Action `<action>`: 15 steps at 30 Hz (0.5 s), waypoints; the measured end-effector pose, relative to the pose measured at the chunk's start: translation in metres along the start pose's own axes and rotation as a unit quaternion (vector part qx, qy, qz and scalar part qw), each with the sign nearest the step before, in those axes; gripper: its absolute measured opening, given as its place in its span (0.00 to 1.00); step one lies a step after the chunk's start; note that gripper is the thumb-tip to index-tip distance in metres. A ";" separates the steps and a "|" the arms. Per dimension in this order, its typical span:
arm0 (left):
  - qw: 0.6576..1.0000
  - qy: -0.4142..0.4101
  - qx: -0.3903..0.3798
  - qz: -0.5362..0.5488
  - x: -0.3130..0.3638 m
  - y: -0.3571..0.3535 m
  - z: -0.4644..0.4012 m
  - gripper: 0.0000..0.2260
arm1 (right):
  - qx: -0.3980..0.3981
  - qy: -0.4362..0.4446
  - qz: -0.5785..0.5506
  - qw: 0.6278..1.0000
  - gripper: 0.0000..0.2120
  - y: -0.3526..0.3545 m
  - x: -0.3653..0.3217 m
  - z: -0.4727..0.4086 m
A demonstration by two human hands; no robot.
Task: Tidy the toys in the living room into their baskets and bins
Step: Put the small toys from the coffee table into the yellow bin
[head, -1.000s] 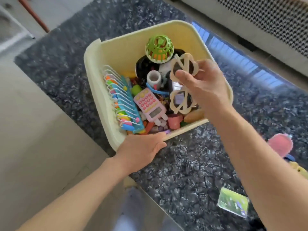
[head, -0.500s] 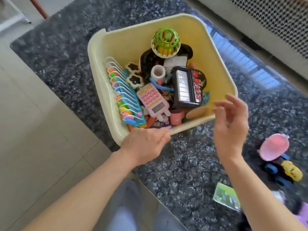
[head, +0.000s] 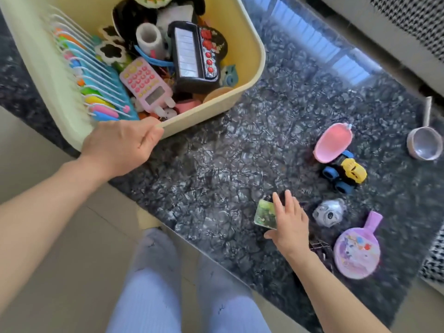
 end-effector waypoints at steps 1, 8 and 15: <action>1.000 0.004 0.003 -0.003 0.000 0.000 0.000 0.29 | 0.007 0.002 -0.001 1.000 0.46 0.001 0.000 -0.001; 1.000 0.013 0.007 -0.024 0.006 0.000 0.002 0.24 | 0.045 0.030 0.006 0.999 0.41 -0.008 0.007 -0.004; 1.000 0.016 -0.011 0.012 0.021 -0.005 0.011 0.20 | 0.169 0.034 -0.181 0.968 0.33 0.002 0.009 0.003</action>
Point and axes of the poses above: each hand's wrist, its own z-axis away from the middle knuckle, its own y-axis out of the back of the hand, x = y × z, the point moved 1 cm from there along -z, towards the middle knuckle, and after that the axes turned 11 degrees about z, right-handed, at the moved point
